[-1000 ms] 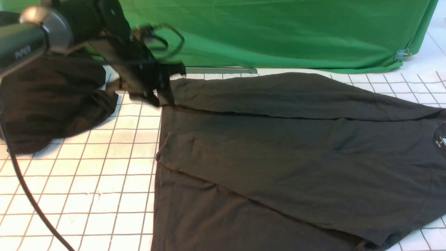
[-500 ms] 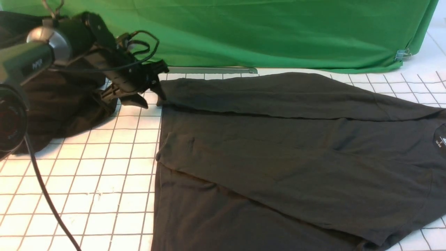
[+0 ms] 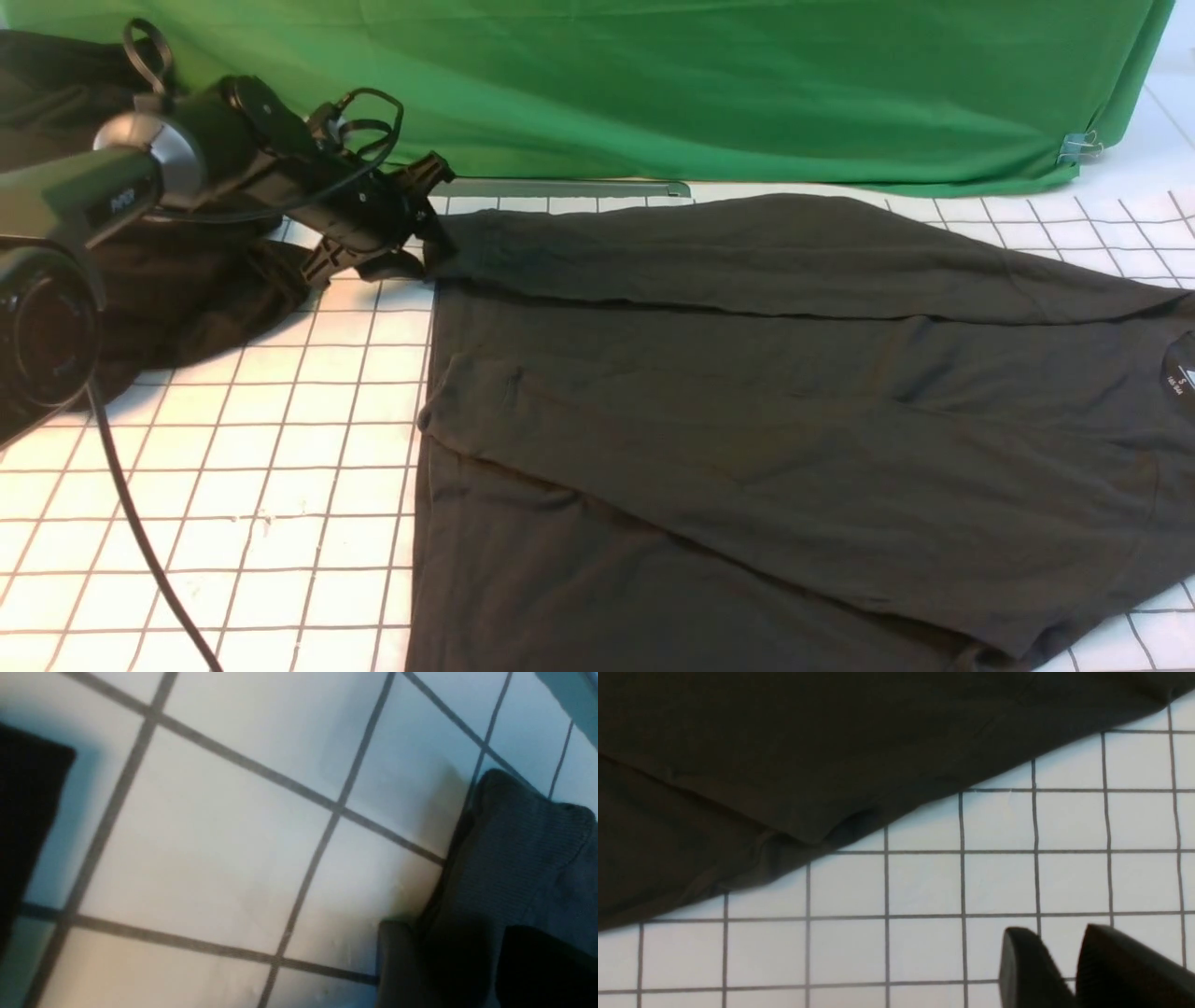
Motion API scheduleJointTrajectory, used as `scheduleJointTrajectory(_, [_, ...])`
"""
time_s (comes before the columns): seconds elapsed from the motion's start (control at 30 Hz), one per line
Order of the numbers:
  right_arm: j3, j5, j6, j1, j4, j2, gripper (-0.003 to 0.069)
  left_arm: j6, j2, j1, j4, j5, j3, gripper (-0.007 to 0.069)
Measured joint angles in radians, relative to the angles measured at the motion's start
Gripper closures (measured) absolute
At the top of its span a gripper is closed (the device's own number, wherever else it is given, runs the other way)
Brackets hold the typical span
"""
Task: Fold a long-sleeved shirt over a white checkered tablecloth.
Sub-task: 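Grab the top left corner of the dark shirt with the left gripper, then fold the left side of the dark shirt inward over its body with the left gripper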
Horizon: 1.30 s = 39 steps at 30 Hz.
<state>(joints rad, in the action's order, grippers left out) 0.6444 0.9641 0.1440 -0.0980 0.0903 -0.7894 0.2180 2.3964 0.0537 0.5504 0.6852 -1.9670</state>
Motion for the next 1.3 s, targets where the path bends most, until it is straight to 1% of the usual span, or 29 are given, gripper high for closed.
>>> scheduleJointTrajectory(0.03, [0.0,0.0,0.0,0.0,0.0,0.0,0.0491,-0.005,0.001,0.001,0.003,0.0,0.0,0.0347])
scheduleJointTrajectory(0.07, [0.0,0.0,0.001,0.0,0.0,0.0,0.0491,-0.018,0.004,0.002,0.01,0.0,0.0,0.0367])
scheduleJointTrajectory(0.13, [0.0,0.0,0.003,0.0,0.0,0.0,0.049,-0.03,0.004,0.002,0.013,0.001,0.0,0.0426])
scheduleJointTrajectory(0.17, [0.0,0.0,0.003,0.0,0.0,0.0,0.049,-0.03,0.004,0.002,0.013,0.001,0.0,0.0426])
scheduleJointTrajectory(0.2, [0.0,0.0,0.004,0.0,0.0,0.0,0.049,-0.032,0.006,0.003,0.012,0.002,0.0,0.0481])
scheduleJointTrajectory(0.27, [0.0,0.001,0.006,0.0,0.0,0.0,0.0489,-0.033,0.006,0.003,0.011,0.002,0.0,0.0557])
scheduleJointTrajectory(0.33, [0.0,0.005,0.009,0.0,0.0,0.0,0.0486,-0.035,0.002,0.003,0.011,0.002,0.0,0.0593])
scheduleJointTrajectory(0.63, [0.0,0.007,0.012,0.0,0.0,0.0,0.0482,-0.053,-0.089,-0.009,0.031,0.015,0.0,0.0597])
scheduleJointTrajectory(0.73, [0.0,0.007,0.014,0.0,-0.001,0.0,0.0482,-0.072,-0.129,-0.017,0.058,0.065,0.0,0.0597])
scheduleJointTrajectory(0.9, [0.0,0.007,0.016,0.0,-0.001,0.0,0.0475,-0.218,-0.2,-0.017,0.132,0.218,0.0,0.0597])
scheduleJointTrajectory(0.93, [0.0,0.007,0.016,0.0,-0.001,0.0,0.0475,-0.226,-0.205,-0.017,0.134,0.234,0.0,0.0597])
scheduleJointTrajectory(0.97, [0.0,0.007,0.016,0.0,-0.001,0.0,0.047,-0.269,-0.25,-0.015,0.137,0.302,0.001,0.0597])
scheduleJointTrajectory(1.0, [0.0,0.007,0.016,0.0,-0.001,0.0,0.047,-0.271,-0.256,-0.013,0.137,0.32,0.001,0.0597])
scheduleJointTrajectory(1.07, [0.0,0.007,0.016,0.0,-0.001,0.0,0.0466,-0.279,-0.327,0.005,0.097,0.406,0.03,0.0597])
scheduleJointTrajectory(1.13, [0.0,0.004,0.016,0.0,-0.001,0.0,0.0464,-0.266,-0.408,0.052,0.001,0.464,0.114,0.0597])
scheduleJointTrajectory(1.2, [0.0,0.004,0.016,0.0,-0.001,0.0,0.0462,-0.218,-0.487,0.11,-0.102,0.473,0.234,0.0597])
scheduleJointTrajectory(1.23, [0.0,0.004,0.016,0.0,-0.001,0.0,0.0462,-0.218,-0.496,0.11,-0.112,0.472,0.234,0.0597])
scheduleJointTrajectory(1.27, [0.0,0.003,0.016,0.0,-0.001,0.0,0.0461,-0.181,-0.551,0.161,-0.165,0.451,0.337,0.0597])
scheduleJointTrajectory(1.3, [0.0,0.003,0.016,0.0,-0.001,0.0,0.0461,-0.15,-0.582,0.186,-0.189,0.43,0.414,0.0597])
